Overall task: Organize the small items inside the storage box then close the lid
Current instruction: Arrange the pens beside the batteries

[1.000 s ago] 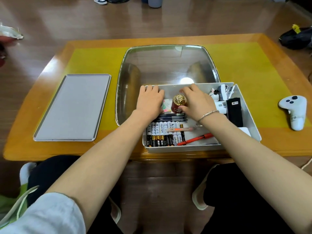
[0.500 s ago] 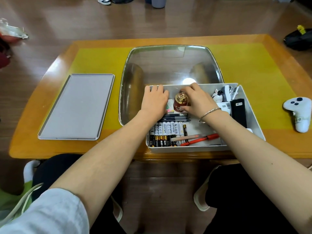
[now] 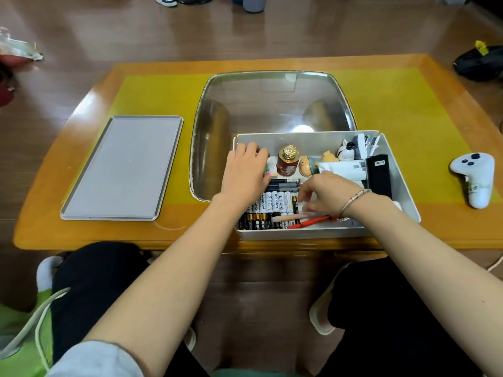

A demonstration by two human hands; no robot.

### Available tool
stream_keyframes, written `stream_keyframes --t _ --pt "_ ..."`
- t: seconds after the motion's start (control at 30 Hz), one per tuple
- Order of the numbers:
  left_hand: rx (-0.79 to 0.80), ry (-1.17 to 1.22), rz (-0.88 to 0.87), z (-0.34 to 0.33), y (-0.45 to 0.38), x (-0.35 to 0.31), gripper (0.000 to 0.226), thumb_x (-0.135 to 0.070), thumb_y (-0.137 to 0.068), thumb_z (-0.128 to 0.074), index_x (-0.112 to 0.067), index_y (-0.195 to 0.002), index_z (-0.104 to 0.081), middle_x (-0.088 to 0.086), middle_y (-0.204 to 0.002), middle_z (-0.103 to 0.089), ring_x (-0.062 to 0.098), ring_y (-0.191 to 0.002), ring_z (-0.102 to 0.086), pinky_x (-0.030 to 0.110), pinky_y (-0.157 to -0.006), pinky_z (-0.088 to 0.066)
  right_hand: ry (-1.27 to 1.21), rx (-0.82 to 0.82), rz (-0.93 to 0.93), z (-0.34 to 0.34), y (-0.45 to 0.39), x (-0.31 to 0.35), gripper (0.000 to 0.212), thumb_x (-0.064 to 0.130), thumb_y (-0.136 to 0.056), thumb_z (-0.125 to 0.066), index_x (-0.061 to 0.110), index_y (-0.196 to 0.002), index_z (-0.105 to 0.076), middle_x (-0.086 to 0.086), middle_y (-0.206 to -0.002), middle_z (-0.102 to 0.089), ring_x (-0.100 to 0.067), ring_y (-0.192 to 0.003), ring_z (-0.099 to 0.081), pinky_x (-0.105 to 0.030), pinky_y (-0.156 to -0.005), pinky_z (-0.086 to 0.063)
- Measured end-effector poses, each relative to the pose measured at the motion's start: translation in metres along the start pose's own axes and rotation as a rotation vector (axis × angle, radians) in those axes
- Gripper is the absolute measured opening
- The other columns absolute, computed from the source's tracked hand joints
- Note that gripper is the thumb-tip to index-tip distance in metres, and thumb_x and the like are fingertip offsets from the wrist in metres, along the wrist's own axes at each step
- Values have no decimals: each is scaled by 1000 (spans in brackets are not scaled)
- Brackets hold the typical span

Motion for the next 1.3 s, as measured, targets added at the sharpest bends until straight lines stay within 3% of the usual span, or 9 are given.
stream_keyframes --t 0.27,0.4,0.53,0.73,0.87,1.07,1.17,1.3 --pt "-21 155 49 4 33 -6 22 -29 -92 -56 -20 -112 -59 -2 -111 -57 19 -102 -50 28 -83 -29 4 175 -77 -16 -5 -7 5 21 -76 -73 20 -81 -74 4 -80 -71 -9 -69 -59 -22 -67 -47" --pt "-19 221 7 10 33 -7 26 -44 -94 -49 -28 -104 -66 -8 -102 -63 15 -99 -51 28 -79 -22 -39 41 -39 -10 -3 -5 8 18 -77 -70 15 -84 -72 1 -81 -70 -13 -74 -61 -24 -72 -49" --pt "80 93 -136 10 37 -13 43 -62 -90 -37 -35 -106 -67 -11 -100 -67 15 -96 -52 33 -73 -19 -137 -190 17 4 2 -2 8 23 -78 -72 19 -84 -68 5 -78 -69 -15 -78 -62 -27 -74 -47" --pt "74 109 -126 9 35 -11 31 -45 -97 -43 -30 -113 -64 -6 -106 -67 18 -98 -49 31 -73 -22 -162 -305 15 10 3 -1 18 34 -77 -74 23 -91 -70 7 -83 -68 -14 -80 -58 -29 -72 -47" --pt "45 124 -73 9 37 -11 28 -38 -98 -44 -23 -114 -63 -3 -111 -67 22 -100 -48 31 -74 -22 -192 -370 -5 11 7 -14 22 30 -76 -76 18 -95 -74 0 -84 -71 -7 -73 -47 -20 -68 -33" --pt "43 115 -53 10 38 -11 25 -35 -95 -51 -19 -110 -64 1 -110 -68 23 -100 -49 34 -75 -32 -223 -394 -3 4 11 -16 20 22 -78 -74 14 -96 -73 -3 -86 -71 -18 -76 -63 -27 -77 -49" --pt "46 122 -50 11 38 -11 24 -33 -95 -52 -18 -111 -63 1 -109 -68 23 -100 -48 34 -76 -32 -233 -416 17 2 8 -12 19 20 -76 -76 13 -93 -73 -1 -77 -65 -18 -72 -58 -27 -71 -45" --pt "0 128 4 16 41 -13 23 -24 -93 -56 -17 -114 -63 2 -110 -64 23 -101 -48 31 -77 -32 -238 -457 -71 0 -1 -15 16 21 -77 -75 13 -91 -73 -3 -84 -70 -16 -74 -57 -24 -72 -43"
Point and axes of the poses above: each hand's wrist, its own y-axis away from the middle knuckle, its own z-axis out of the back of the hand, x = y × z, the point moved 3 cm from there along -y, towards the middle knuckle
